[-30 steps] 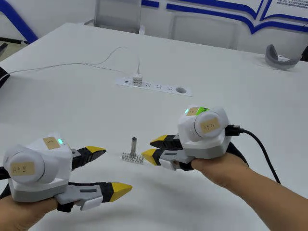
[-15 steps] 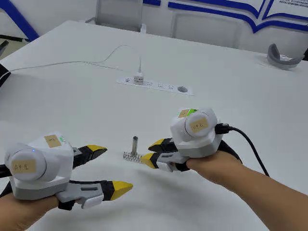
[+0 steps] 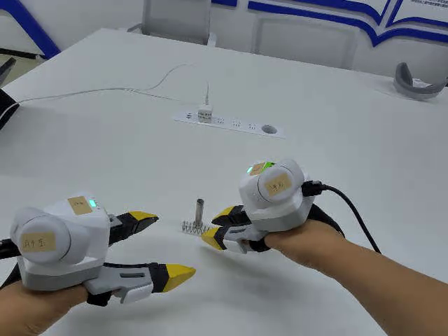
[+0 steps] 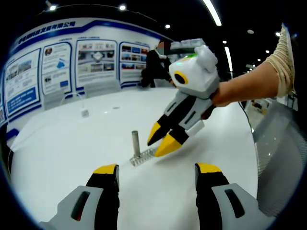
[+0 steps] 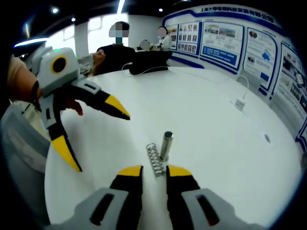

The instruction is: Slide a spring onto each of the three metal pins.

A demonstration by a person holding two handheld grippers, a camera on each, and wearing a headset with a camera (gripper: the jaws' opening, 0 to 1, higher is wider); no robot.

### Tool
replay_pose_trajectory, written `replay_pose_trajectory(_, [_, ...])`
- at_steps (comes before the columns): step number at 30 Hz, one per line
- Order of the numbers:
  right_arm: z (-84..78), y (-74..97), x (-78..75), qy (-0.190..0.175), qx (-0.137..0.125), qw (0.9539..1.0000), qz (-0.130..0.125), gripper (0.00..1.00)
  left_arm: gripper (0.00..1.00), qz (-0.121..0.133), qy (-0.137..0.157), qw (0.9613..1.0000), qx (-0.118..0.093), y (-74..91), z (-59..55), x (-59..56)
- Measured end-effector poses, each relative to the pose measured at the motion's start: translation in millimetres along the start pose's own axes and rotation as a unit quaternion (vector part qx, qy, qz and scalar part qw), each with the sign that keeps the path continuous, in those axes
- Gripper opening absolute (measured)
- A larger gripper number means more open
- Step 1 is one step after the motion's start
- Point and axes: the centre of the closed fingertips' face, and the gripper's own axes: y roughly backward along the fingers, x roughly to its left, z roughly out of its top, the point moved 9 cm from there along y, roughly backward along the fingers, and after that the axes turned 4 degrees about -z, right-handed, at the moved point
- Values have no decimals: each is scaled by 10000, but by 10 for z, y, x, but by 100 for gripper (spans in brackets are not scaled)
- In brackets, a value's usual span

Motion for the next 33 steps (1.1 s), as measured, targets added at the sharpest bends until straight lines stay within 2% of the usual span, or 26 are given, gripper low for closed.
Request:
replay_pose_trajectory(20, [-60,-112,-15,-95,283,9993,203,20,65,39,18,10000,5,40,-2,17])
replay_pose_trajectory(33, [-55,-126,-21,-152,317,9990,266,18,64,45,36,10000,15,40,-10,6])
